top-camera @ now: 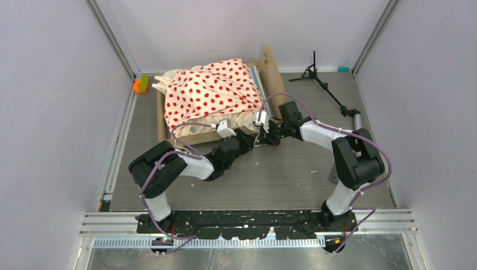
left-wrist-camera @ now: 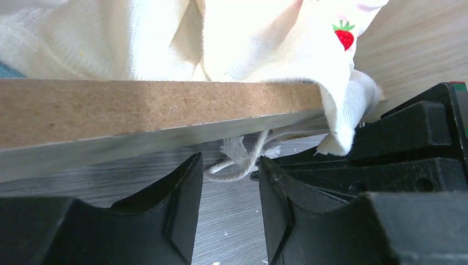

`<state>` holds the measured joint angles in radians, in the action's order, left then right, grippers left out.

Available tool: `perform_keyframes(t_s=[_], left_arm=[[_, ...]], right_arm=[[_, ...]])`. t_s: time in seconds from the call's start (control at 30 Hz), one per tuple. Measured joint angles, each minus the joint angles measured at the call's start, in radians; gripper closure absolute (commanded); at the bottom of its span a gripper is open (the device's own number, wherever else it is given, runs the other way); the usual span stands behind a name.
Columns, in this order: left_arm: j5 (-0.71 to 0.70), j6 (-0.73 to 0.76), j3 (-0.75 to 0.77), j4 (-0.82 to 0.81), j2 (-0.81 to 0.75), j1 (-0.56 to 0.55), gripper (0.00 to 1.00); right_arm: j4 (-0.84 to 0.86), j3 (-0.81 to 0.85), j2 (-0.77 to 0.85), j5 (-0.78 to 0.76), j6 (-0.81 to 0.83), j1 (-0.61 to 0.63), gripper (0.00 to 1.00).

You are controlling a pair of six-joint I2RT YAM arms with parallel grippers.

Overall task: Set up the pet bed
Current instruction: Tie the ropes to the bed frame.

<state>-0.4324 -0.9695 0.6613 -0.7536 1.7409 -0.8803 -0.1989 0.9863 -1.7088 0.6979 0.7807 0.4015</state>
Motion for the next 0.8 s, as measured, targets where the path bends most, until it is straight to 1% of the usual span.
perform_keyframes(t_s=[0.23,0.8], left_arm=[[-0.006,-0.063,0.007,-0.066,0.056,0.005,0.56],[-0.004,-0.166,0.038,-0.129,0.143,0.004,0.54]], right_arm=[[0.001,0.004,-0.002,0.003,0.003,0.0,1.0],[0.001,0.004,-0.004,0.004,0.004,0.0,1.0]])
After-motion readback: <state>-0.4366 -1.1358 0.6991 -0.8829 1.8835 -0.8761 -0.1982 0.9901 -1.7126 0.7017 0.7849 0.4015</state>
